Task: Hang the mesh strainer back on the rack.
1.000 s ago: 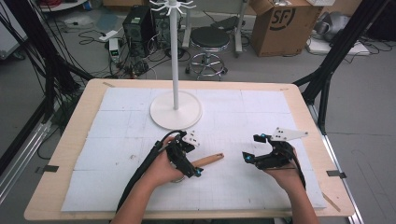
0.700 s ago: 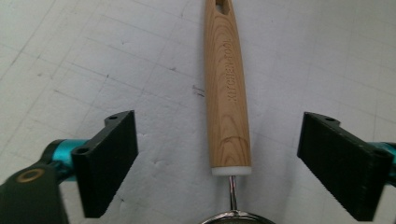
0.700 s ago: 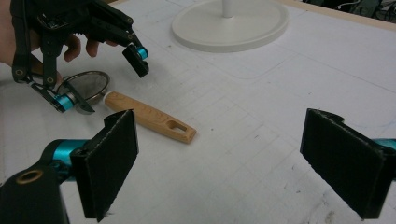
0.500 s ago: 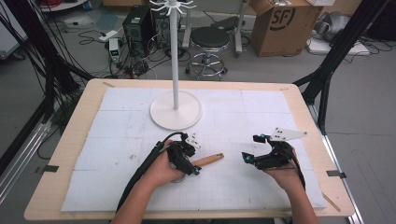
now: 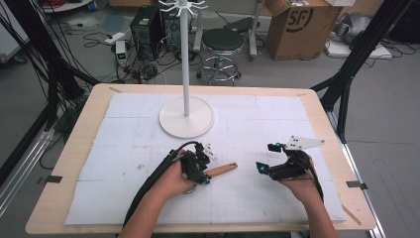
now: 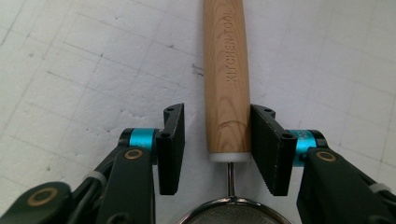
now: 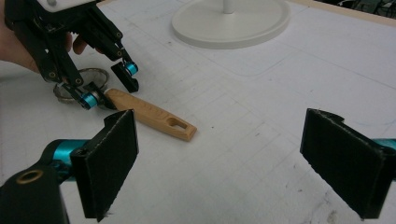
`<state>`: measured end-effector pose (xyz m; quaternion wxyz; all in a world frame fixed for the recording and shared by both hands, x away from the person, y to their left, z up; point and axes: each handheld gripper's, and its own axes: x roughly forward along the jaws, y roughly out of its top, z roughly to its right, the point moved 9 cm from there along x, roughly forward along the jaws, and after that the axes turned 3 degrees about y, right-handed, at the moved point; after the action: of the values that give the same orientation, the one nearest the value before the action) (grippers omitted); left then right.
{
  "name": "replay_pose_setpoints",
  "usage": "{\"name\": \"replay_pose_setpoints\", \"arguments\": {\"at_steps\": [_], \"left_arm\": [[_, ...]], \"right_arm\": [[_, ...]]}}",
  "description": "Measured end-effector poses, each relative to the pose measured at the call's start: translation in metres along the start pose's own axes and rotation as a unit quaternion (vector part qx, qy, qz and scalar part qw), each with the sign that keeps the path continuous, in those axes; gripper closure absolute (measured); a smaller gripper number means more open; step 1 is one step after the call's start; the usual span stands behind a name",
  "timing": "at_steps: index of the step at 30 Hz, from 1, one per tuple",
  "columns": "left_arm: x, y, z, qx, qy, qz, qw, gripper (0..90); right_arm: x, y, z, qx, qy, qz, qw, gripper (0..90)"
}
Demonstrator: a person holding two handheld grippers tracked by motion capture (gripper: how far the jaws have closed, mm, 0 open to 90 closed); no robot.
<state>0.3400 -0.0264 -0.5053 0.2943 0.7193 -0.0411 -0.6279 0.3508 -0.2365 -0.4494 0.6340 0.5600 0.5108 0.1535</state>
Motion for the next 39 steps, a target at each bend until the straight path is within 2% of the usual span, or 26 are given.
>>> {"name": "replay_pose_setpoints", "arguments": {"at_steps": [4,9,14,20,26,28,31,33,34,35,38,39], "left_arm": [[0.0,0.0,0.001,0.003,0.002,-0.009,1.0,59.6],[0.0,0.001,0.005,0.011,-0.001,-0.011,0.9999,67.3],[0.0,0.001,0.005,0.009,-0.004,-0.01,0.9999,68.2],[-0.002,0.0,0.006,0.016,0.002,-0.005,0.9999,68.6],[-0.013,-0.004,0.002,0.003,-0.001,0.026,0.9997,68.6],[-0.021,-0.005,0.0,-0.01,-0.007,0.045,0.9989,68.6],[-0.035,-0.006,-0.005,-0.026,-0.011,0.075,0.9968,68.7],[-0.045,-0.005,-0.007,-0.037,-0.013,0.1,0.9942,69.1],[-0.05,-0.005,-0.008,-0.039,-0.019,0.109,0.9931,70.2],[-0.054,-0.004,-0.01,-0.039,-0.016,0.117,0.9922,70.4],[-0.06,-0.006,-0.013,-0.037,-0.012,0.118,0.9922,70.4],[-0.06,-0.006,-0.013,-0.044,-0.017,0.121,0.9915,70.4]], "right_arm": [[-0.001,0.0,0.001,0.0,0.0,0.002,1.0,10.7],[0.0,0.0,0.001,0.0,-0.001,0.0,1.0,10.7],[0.0,0.0,0.0,0.0,0.0,-0.001,1.0,10.7],[-0.002,0.0,0.0,0.002,0.0,0.003,1.0,10.7],[-0.002,0.001,0.002,0.001,-0.002,0.005,1.0,10.7],[-0.002,0.001,0.002,0.002,-0.001,0.005,1.0,10.7],[0.0,0.0,0.001,0.002,0.0,0.002,1.0,10.7],[0.0,0.0,0.001,0.0,0.0,0.001,1.0,10.7],[0.0,0.0,0.0,0.003,0.001,0.001,1.0,10.7],[0.001,0.0,0.0,0.001,0.001,0.001,1.0,10.7],[0.001,0.0,0.0,0.0,0.001,0.0,1.0,10.7],[0.001,0.0,0.0,-0.001,0.001,0.0,1.0,10.7]]}}
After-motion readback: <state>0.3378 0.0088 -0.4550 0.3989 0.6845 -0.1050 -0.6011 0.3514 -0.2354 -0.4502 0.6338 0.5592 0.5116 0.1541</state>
